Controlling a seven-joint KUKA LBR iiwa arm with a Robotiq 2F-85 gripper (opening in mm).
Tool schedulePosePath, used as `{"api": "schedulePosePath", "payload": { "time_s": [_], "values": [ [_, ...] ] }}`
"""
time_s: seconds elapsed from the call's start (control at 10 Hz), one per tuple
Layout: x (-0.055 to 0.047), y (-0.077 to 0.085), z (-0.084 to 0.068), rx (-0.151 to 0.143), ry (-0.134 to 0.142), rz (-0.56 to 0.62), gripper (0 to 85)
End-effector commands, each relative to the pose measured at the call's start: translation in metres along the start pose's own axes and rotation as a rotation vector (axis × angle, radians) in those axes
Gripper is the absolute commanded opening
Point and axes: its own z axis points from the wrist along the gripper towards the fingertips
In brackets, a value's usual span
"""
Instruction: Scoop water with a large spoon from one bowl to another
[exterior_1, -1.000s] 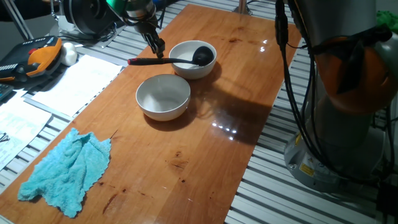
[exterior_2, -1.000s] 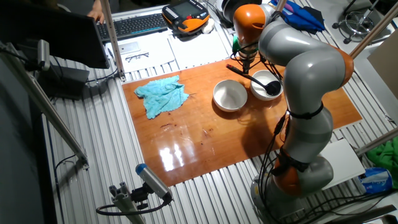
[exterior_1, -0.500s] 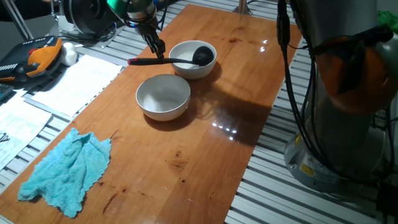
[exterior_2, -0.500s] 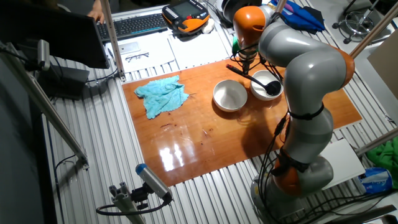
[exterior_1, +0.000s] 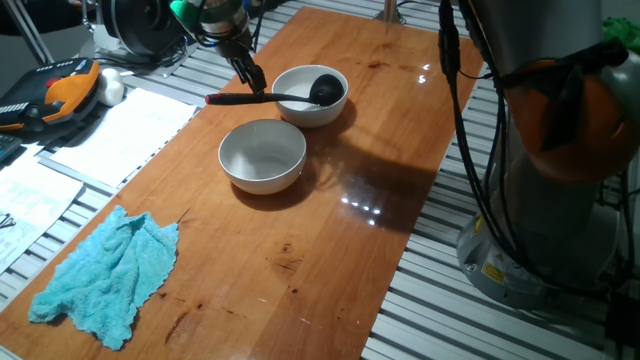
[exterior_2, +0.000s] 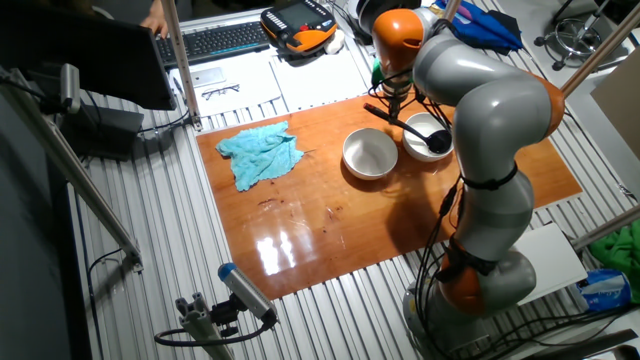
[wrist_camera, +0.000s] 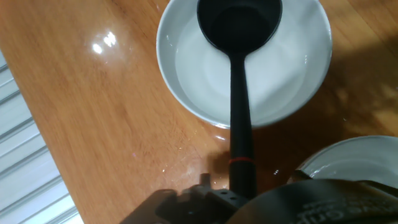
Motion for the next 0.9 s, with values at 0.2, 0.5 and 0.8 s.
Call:
{"api": "schedulePosePath", "payload": {
  "time_s": [0.2, 0.5, 0.8],
  "values": [
    [0.002, 0.003, 0.002, 0.005, -0.001, -0.007, 51.0],
    [0.007, 0.004, 0.003, 0.006, -0.002, -0.01, 51.0],
    [0.011, 0.005, 0.005, 0.003, 0.002, -0.01, 51.0]
  ]
}}
